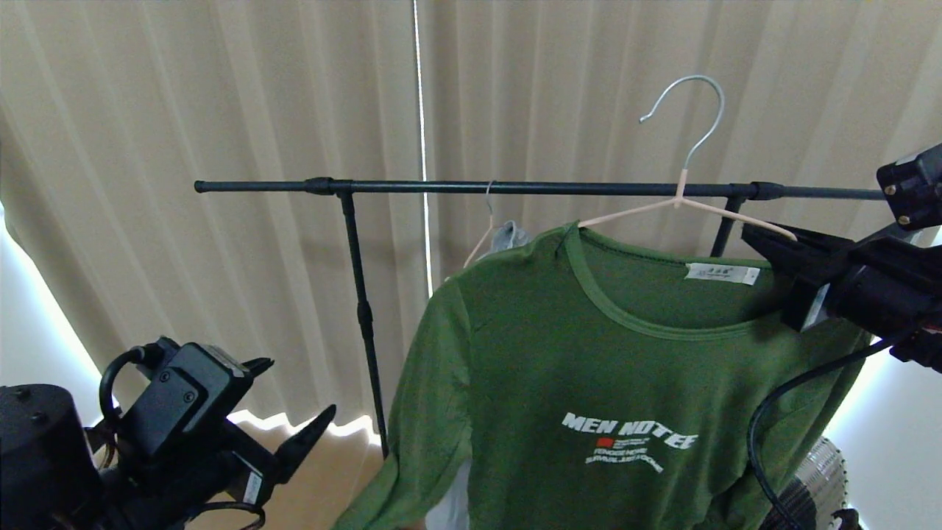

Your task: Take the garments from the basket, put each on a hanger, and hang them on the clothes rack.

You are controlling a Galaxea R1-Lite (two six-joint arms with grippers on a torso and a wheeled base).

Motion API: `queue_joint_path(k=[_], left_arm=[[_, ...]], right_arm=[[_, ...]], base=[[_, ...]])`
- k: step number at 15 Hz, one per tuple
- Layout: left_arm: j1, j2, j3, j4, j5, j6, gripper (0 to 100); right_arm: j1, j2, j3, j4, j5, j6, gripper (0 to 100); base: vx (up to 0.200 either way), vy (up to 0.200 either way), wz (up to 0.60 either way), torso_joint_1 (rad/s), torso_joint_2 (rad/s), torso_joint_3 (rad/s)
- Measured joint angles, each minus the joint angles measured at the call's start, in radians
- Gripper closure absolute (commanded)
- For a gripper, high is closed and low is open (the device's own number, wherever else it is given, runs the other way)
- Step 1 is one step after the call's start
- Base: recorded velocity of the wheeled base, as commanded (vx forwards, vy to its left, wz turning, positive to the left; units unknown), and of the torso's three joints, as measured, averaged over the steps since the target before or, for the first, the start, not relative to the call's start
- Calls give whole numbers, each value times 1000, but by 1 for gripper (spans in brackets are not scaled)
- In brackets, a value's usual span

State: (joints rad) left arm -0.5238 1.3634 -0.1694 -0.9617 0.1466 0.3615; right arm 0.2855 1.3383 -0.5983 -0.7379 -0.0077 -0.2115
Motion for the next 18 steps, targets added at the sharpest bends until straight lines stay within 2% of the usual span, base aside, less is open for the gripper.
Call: queue_joint_path(k=[3, 7, 11, 15, 18], left_arm=[[-61, -67, -3, -1, -2, -39, 0], [-71, -194, 29, 2, -61, -115, 0], [-43, -279, 67, 7, -68, -118, 0], [81, -293, 71, 6, -72, -113, 0], [101, -294, 82, 7, -72, -109, 0]], right_arm=[[-34, -30, 2, 58, 0, 0, 100], [-108, -141, 4, 277, -2, -1, 100], [-236, -257, 0, 511, -14, -1, 100], [-365, -312, 11, 559, -62, -15, 100], [-475, -324, 65, 562, -81, -64, 100]], base=[[0, 0, 0, 0, 0, 0], [0, 0, 0, 0, 0, 0], [0, 0, 0, 0, 0, 0], [0, 0, 0, 0, 0, 0], [0, 0, 0, 0, 0, 0]])
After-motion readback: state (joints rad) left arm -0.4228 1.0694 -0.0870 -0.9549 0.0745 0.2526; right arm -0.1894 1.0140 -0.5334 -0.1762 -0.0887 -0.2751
